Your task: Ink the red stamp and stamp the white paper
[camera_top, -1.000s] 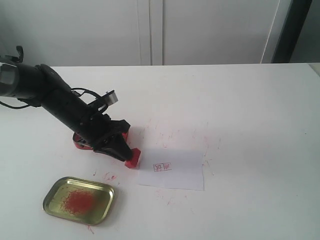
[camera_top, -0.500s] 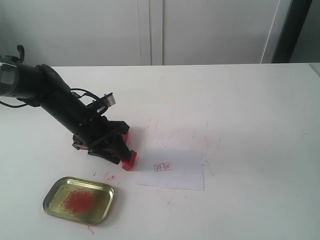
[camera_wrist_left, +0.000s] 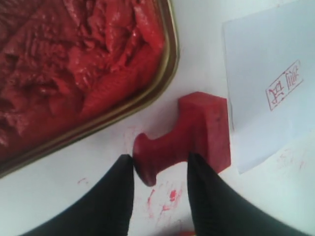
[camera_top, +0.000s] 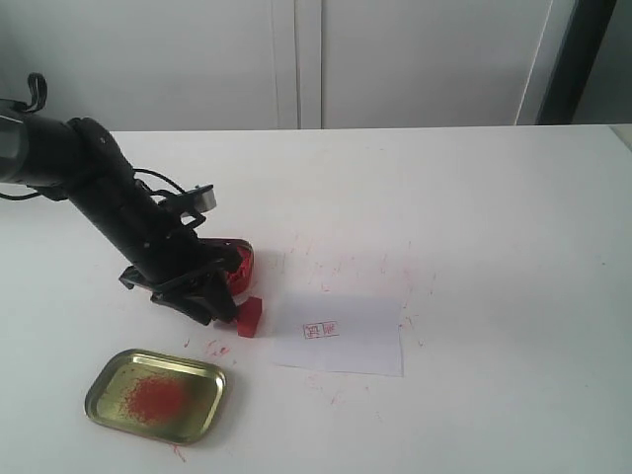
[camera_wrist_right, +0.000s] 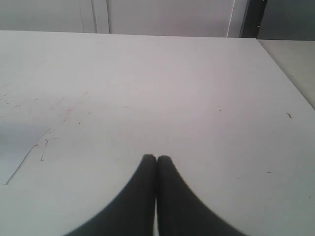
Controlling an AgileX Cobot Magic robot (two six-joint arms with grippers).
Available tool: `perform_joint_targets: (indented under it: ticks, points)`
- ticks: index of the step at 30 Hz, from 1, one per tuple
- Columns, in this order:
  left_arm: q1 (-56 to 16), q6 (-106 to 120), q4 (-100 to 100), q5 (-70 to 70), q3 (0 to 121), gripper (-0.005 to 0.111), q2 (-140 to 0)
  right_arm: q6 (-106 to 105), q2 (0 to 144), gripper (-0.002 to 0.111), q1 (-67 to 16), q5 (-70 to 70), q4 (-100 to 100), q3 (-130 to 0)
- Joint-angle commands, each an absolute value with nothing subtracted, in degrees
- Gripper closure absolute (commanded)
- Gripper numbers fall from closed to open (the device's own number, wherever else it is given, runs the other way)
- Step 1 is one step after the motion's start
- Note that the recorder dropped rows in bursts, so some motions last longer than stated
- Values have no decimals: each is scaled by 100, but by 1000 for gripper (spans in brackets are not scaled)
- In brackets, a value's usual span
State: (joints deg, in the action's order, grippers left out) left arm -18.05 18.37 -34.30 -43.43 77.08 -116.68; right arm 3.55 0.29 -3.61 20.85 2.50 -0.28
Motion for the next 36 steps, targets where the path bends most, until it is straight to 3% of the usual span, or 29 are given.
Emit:
perform_joint_targets:
  ticks: [1,11,14,18,36]
  points:
    - [-1784,1621,-3163,-4284,7673,65,-11455,371,0,108,-334,2003,282,0]
    - [-1784,1355,-2723,-4185,7673,67,-11161,371,0,108,-334,2003,282,0]
    - [-1784,1224,-2578,-4185,7673,80,-11135,371,0,108,-334,2003,282,0]
    - [-1784,1224,-2562,-4185,7673,106,-11135,371,0,108,-334,2003,282,0]
    - [-1784,1168,-2502,-4175,7673,107,-11066,371,0,108,-334,2003,282,0]
